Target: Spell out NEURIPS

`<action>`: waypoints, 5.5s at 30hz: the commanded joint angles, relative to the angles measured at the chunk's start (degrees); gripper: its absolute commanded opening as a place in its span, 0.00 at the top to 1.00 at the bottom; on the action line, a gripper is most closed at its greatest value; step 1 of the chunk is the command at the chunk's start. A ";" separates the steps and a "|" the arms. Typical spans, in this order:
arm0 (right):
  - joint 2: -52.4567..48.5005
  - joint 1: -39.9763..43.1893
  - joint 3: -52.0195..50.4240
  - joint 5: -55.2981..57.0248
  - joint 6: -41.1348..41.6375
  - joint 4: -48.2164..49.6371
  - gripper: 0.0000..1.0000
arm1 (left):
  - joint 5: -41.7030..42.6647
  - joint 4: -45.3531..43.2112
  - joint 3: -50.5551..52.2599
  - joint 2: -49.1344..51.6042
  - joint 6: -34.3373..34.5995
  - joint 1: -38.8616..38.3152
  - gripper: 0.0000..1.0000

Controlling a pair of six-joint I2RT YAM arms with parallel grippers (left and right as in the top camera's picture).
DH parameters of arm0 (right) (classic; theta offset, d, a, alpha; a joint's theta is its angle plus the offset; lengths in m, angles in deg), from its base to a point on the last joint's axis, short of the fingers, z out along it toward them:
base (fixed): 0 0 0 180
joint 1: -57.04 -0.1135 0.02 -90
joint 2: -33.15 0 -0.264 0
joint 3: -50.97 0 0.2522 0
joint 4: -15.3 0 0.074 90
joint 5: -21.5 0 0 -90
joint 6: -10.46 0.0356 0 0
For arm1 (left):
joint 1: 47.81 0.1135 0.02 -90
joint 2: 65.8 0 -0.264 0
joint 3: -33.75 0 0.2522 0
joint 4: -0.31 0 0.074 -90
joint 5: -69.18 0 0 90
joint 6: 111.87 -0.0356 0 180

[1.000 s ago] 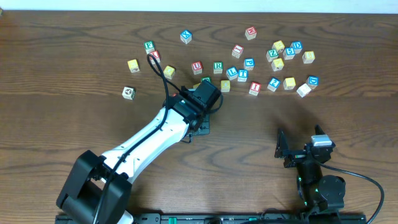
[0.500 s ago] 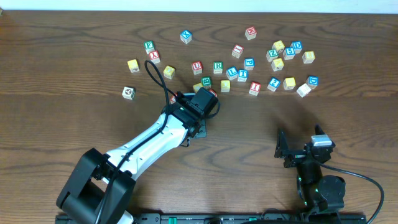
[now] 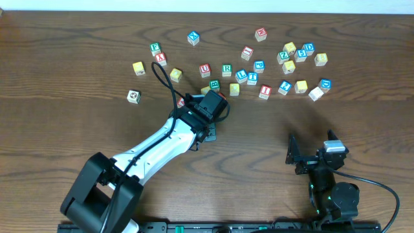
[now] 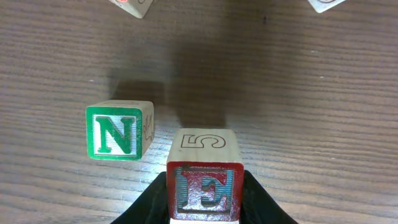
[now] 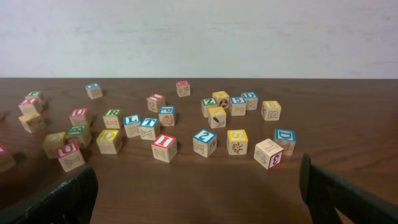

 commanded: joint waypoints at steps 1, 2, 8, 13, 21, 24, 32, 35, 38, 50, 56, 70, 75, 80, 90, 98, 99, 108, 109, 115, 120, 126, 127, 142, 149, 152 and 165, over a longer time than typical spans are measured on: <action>0.28 -0.31 -0.07 -0.11 0.52 -0.26 0.01 | -1.16 -0.11 0.63 0.59 -0.55 0.09 0.92; 0.28 -0.31 -0.07 -0.13 0.52 -0.26 0.01 | -1.27 -0.11 0.63 0.63 -0.59 0.09 0.92; 0.28 -0.31 -0.07 -0.13 0.52 -0.26 0.01 | -3.32 -0.50 0.76 1.84 -0.57 0.09 0.92; 0.28 -0.31 -0.07 -0.13 0.52 -0.26 0.01 | -3.72 -1.38 0.98 2.58 -0.57 0.09 0.92; 0.28 -0.31 -0.07 -0.13 0.52 -0.26 0.01 | -4.15 -2.14 0.98 4.13 -0.57 0.09 0.92; 0.28 -0.31 -0.07 -0.13 0.52 -0.26 0.01 | -4.15 -2.82 0.98 5.16 -0.59 0.09 0.92; 0.28 -0.31 -0.07 -0.11 0.52 -0.26 0.01 | -4.20 -3.28 1.01 5.68 -0.57 0.09 0.92; 0.28 -0.31 -0.07 -0.13 0.52 -0.26 0.01 | -4.20 -3.28 0.98 5.68 -0.57 0.09 0.92; 0.28 -0.31 -0.07 -0.13 0.52 -0.26 0.01 | -4.20 -3.26 0.98 5.68 -0.59 0.09 0.92; 0.28 -0.31 -0.07 -0.13 0.52 -0.26 0.01 | -4.20 -2.97 1.01 5.68 -0.81 0.09 0.92; 0.28 -0.31 -0.07 -0.11 0.52 -0.26 0.01 | -4.20 -2.84 1.05 5.70 -0.79 0.09 0.92; 0.28 -0.31 -0.07 -0.11 0.52 -0.26 0.01 | -4.81 -2.82 1.16 5.92 -0.76 0.09 0.92; 0.28 -0.31 -0.07 -0.13 0.50 -0.24 0.01 | -4.81 -2.62 1.46 6.08 -0.76 0.09 0.92; 0.28 -0.31 -0.07 -0.11 0.52 -0.24 0.01 | -4.79 -3.26 2.05 6.54 -0.76 0.09 0.92; 0.28 -0.31 -0.07 -0.11 0.52 -0.26 0.01 | -4.79 -3.30 2.05 6.54 -0.76 0.09 0.92; 0.28 -0.31 -0.07 -0.11 0.52 -0.26 0.01 | -4.74 -3.48 1.77 6.51 -0.76 0.09 0.91; 0.28 -0.31 -0.07 -0.13 0.52 -0.26 0.01 | -4.72 -3.45 1.73 6.51 -0.76 0.09 0.91; 0.28 -0.31 -0.07 -0.13 0.52 -0.26 0.01 | -4.57 -3.50 1.73 6.51 -0.79 0.09 0.91; 0.28 -0.31 -0.07 -0.11 0.52 -0.26 0.01 | -4.57 -3.50 1.73 6.51 -0.79 0.09 0.90; 0.28 -0.31 -0.07 -0.11 0.52 -0.26 0.01 | -4.59 -3.93 1.73 6.51 -0.83 0.15 0.87; 0.28 -0.31 -0.07 -0.13 0.52 -0.26 0.01 | -4.59 -3.98 1.73 6.51 -1.01 0.15 0.87; 0.28 -0.31 -0.07 -0.13 0.52 -0.26 0.01 | -4.59 -3.96 1.73 6.51 -1.01 0.13 0.87; 0.28 -0.31 -0.07 -0.11 0.52 -0.26 0.01 | -4.59 -3.96 1.73 6.51 -1.01 0.13 0.87; 0.28 -0.31 -0.07 -0.11 0.50 -0.26 0.01 | -4.57 -3.93 1.73 6.51 -1.01 0.13 0.61; 0.28 -0.31 -0.07 -0.13 0.52 -0.26 0.01 | -4.57 -3.93 1.73 6.51 -1.01 0.13 0.60; 0.28 -0.31 -0.07 -0.13 0.52 -0.26 0.01 | -4.55 -3.93 1.70 6.43 -1.01 0.13 0.60; 0.28 -0.31 -0.07 -0.13 0.52 -0.26 0.01 | -3.52 -1.25 1.46 0.33 -1.86 0.13 0.60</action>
